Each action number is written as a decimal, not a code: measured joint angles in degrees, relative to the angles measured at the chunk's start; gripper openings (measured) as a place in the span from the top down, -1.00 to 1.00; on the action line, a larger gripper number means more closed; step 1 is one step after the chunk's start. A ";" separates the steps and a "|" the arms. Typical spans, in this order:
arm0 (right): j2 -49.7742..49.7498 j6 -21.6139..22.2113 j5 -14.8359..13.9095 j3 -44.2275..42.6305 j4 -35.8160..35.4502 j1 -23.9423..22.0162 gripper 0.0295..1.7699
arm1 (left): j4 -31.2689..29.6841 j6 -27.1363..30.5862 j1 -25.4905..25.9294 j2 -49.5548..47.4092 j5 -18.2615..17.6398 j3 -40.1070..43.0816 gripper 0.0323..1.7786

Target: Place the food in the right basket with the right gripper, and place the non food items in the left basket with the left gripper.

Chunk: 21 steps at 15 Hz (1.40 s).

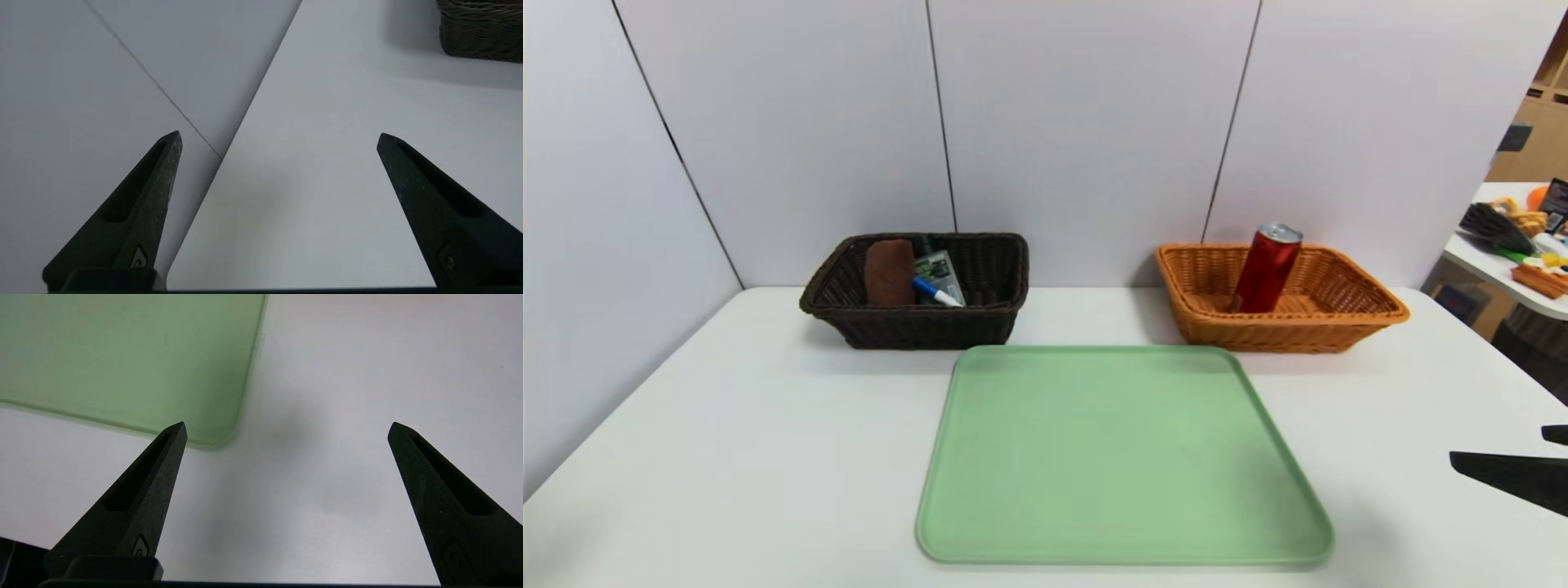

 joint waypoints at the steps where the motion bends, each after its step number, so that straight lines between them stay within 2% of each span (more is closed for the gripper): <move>1: -2.68 0.04 -0.41 0.82 0.02 0.09 -0.92 | 0.00 0.09 0.55 -2.91 0.39 1.39 -0.90; 5: -15.34 -0.13 -4.17 5.23 0.13 0.22 -0.92 | 0.66 0.89 1.23 -14.49 3.07 5.90 -0.90; 9: -27.29 -0.02 -4.94 7.98 0.06 -0.35 -0.92 | 1.16 2.90 3.02 -26.40 2.46 10.84 -0.90; 10: -29.67 0.06 -4.77 8.40 -0.06 -0.48 -0.92 | 1.13 3.86 3.27 -29.00 0.91 11.97 -0.90; 11: -32.10 0.15 -4.58 8.98 -0.33 -0.57 -0.92 | 1.05 5.35 3.43 -31.48 -2.17 13.00 -0.90; 13: -36.34 0.12 -4.19 10.52 -1.35 -0.63 -0.92 | 0.74 7.52 3.64 -36.02 -11.24 15.60 -0.90; 14: -37.99 0.30 -4.17 11.37 -3.50 -0.63 -0.92 | 0.68 7.75 3.68 -37.68 -14.17 16.91 -0.90; 16: -39.69 0.28 -4.88 12.78 -9.46 -0.66 -0.92 | 0.22 7.01 3.68 -40.29 -15.24 19.03 -0.90; 19: -40.74 -0.02 -12.48 13.91 -13.25 -0.68 -0.92 | -0.66 6.49 3.66 -41.86 -15.32 21.09 -0.90; 20: -40.89 0.06 -13.97 14.02 -14.25 -0.68 -0.92 | -0.66 6.47 3.66 -42.06 -15.35 21.59 -0.90; 21: -41.00 0.02 -14.15 13.97 -14.77 -1.13 -0.92 | -0.63 6.36 3.66 -42.14 -15.37 22.03 -0.90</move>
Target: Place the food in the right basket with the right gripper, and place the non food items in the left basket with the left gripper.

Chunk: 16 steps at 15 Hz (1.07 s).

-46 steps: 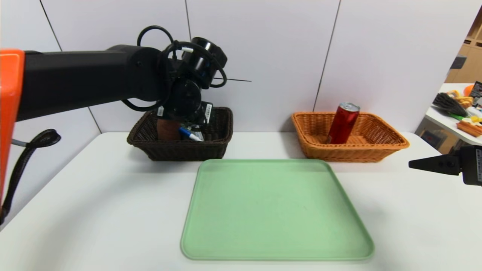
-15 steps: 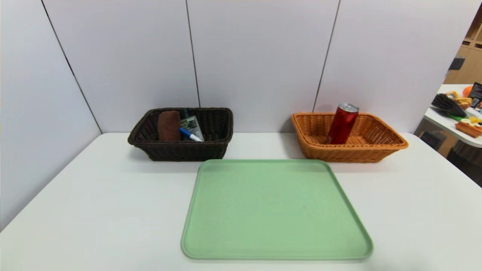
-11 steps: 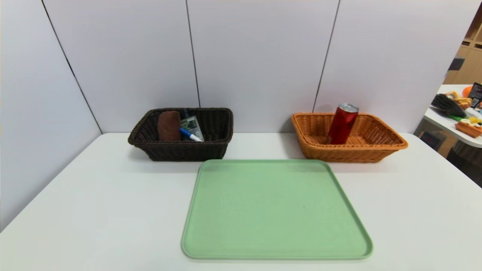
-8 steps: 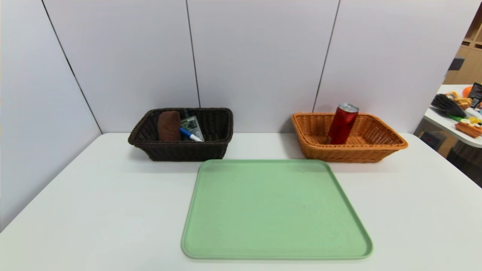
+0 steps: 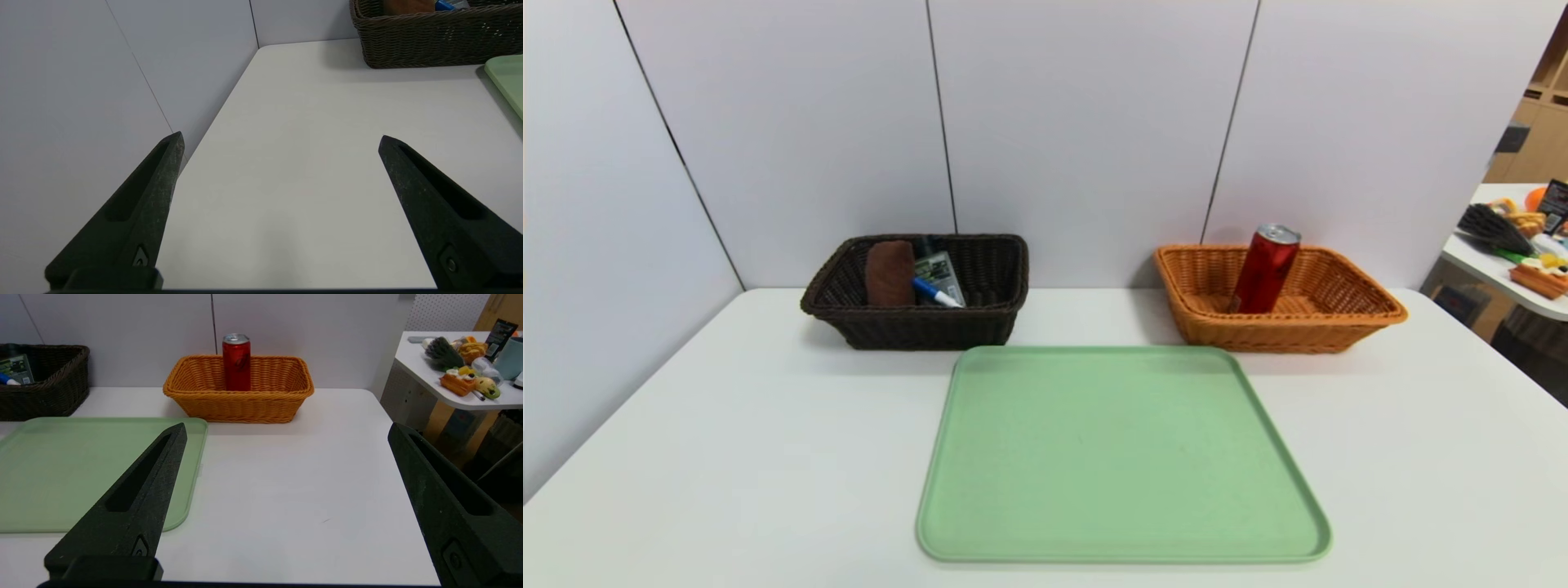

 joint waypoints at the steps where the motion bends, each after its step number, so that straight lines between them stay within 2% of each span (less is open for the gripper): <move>1: -0.05 -0.02 0.07 -0.44 -0.06 -1.29 -0.92 | -0.06 0.20 0.00 -0.07 0.00 0.63 -0.90; 3: 0.06 -0.05 2.11 -1.24 -0.27 -6.55 -0.92 | -0.20 1.08 0.00 -0.12 0.02 2.27 -0.90; 5: 0.09 0.98 8.56 -1.05 -0.88 -10.05 -0.92 | -2.07 1.38 0.00 -0.16 -0.46 4.06 -0.90; 7: 0.15 1.90 11.91 -0.63 -0.83 -10.76 -0.92 | -4.02 1.35 0.00 -0.16 -1.18 5.22 -0.90; 11: 1.52 3.11 12.47 -2.05 -0.38 -8.17 -0.92 | -4.13 1.08 0.00 -0.16 -1.18 5.53 -0.90; 16: -2.95 2.76 11.89 3.50 1.22 -3.89 -0.92 | -4.13 1.27 0.00 -0.16 -1.29 6.31 -0.90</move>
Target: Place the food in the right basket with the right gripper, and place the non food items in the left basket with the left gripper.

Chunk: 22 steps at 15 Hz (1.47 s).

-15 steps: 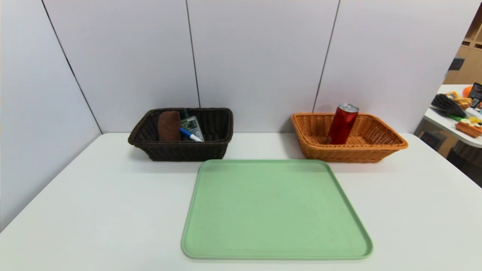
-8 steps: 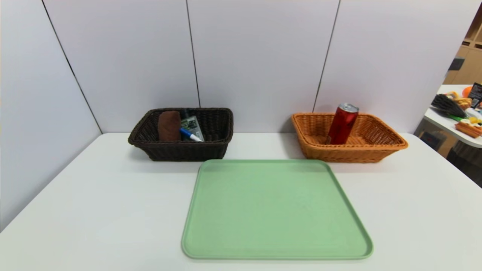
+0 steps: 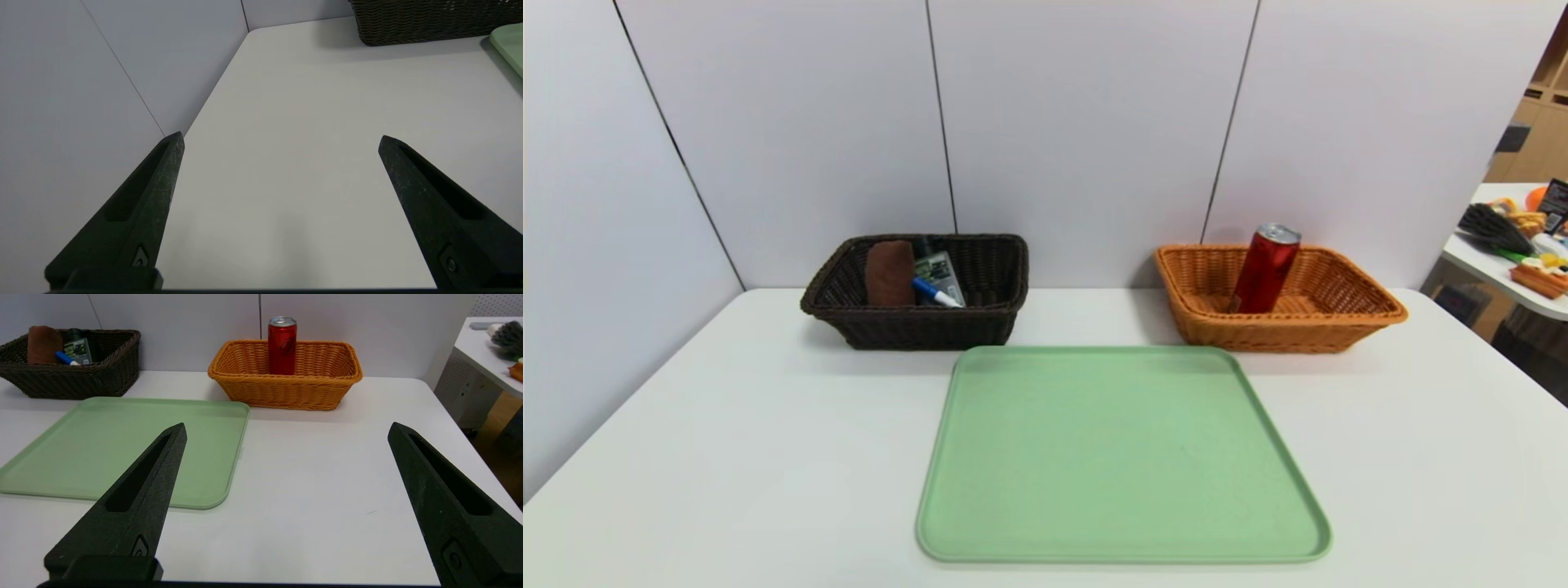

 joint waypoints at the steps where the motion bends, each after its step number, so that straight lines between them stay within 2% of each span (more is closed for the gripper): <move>1: -1.12 -0.11 0.15 0.94 -0.12 0.15 -0.92 | 0.02 0.17 0.00 0.00 0.00 0.13 -0.90; 4: -5.34 -1.51 0.94 4.44 -0.74 -0.05 -0.92 | -0.91 0.76 0.00 0.00 -0.23 1.71 -0.90; 7: -10.03 -3.44 1.71 7.97 -1.66 -0.22 -0.92 | -8.00 1.49 0.00 0.00 -2.97 6.78 -0.90; 9: -11.68 -3.88 1.94 11.58 -8.03 -0.27 -0.92 | -15.87 1.35 0.00 0.00 -5.55 11.57 -0.90; 10: -12.13 -4.16 1.96 14.71 -12.96 -0.33 -0.92 | -19.57 1.11 0.00 0.00 -8.25 12.92 -0.90; 13: -12.81 -6.52 2.34 25.72 -28.22 -0.32 -0.92 | -20.44 -0.66 0.00 0.00 -14.77 14.31 -0.90; 15: -12.95 -7.85 2.84 29.16 -35.15 -0.29 -0.92 | -20.42 -1.45 0.00 0.00 -15.04 14.47 -0.90; 16: -12.97 -7.88 2.60 29.88 -33.99 -0.29 -0.92 | -19.83 -2.17 0.00 0.00 -15.02 14.49 -0.90; 19: -13.00 -7.02 1.24 30.38 -23.94 -0.29 -0.92 | -14.19 -3.46 0.00 0.01 -14.68 14.52 -0.90; 22: -13.00 -4.27 -1.07 30.01 -17.55 -0.32 -0.92 | -13.60 -5.90 0.00 0.01 -13.60 14.52 -0.90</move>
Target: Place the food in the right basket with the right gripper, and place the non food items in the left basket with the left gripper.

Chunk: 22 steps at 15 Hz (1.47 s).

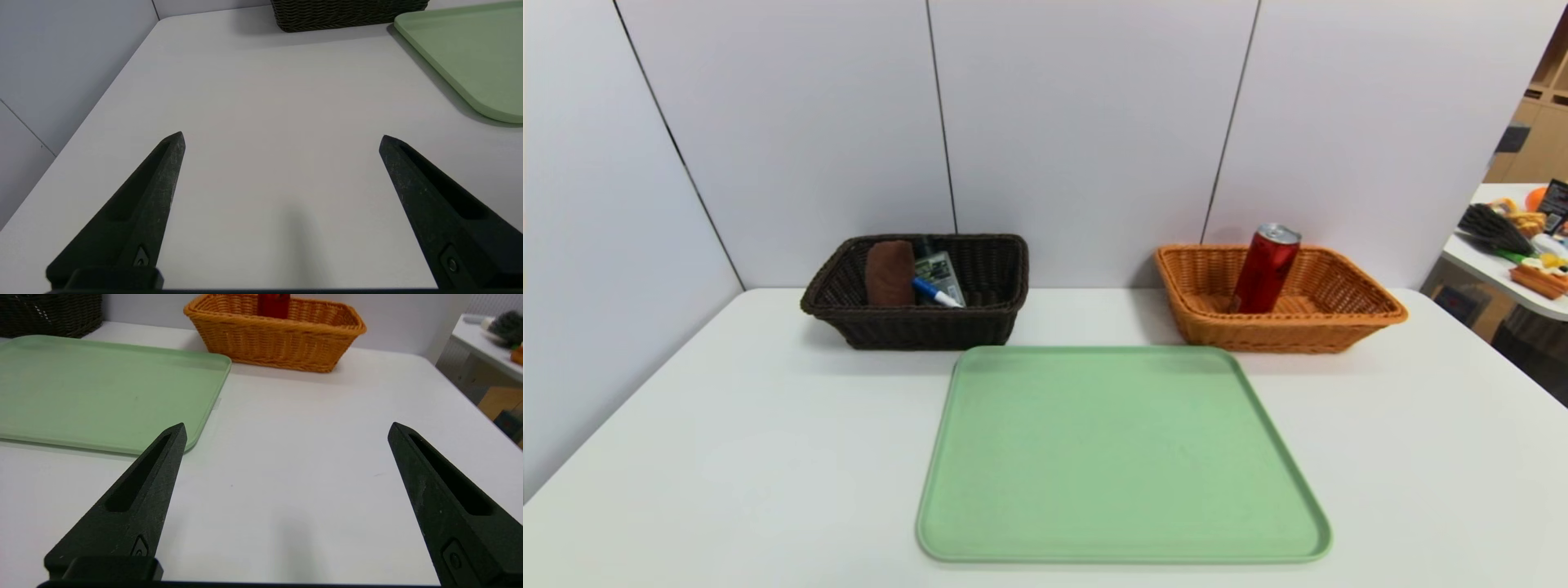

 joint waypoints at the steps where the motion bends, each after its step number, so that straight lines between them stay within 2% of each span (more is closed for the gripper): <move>1: 0.00 1.94 -0.72 -0.11 0.11 0.00 -0.92 | -0.04 -0.77 0.00 0.00 0.22 0.00 -0.90; 2: 0.00 3.83 -2.10 -0.02 0.00 0.02 -0.92 | -0.04 -1.54 0.00 0.00 0.30 0.00 -0.90; 4: 0.00 3.30 -3.44 0.30 0.30 0.02 -0.92 | -0.04 -2.26 0.00 0.00 0.52 0.00 -0.90; 8: 0.00 -5.88 -0.27 0.37 2.28 0.02 -0.92 | -0.02 -2.56 0.00 0.00 0.60 0.00 -0.90; 9: 0.00 -5.05 -0.33 0.33 2.08 0.02 -0.92 | 0.05 -2.76 0.00 0.00 0.60 0.00 -0.90; 11: 0.00 0.24 -1.18 0.34 1.68 0.02 -0.92 | 0.07 -2.80 0.00 0.02 0.62 0.00 -0.90; 12: 0.00 1.30 -1.32 0.37 1.73 0.02 -0.92 | 0.07 -2.78 0.00 0.02 0.62 0.00 -0.90; 22: 0.00 1.52 -1.60 0.44 1.73 0.02 -0.92 | 0.07 -2.78 0.00 0.02 0.62 0.00 -0.90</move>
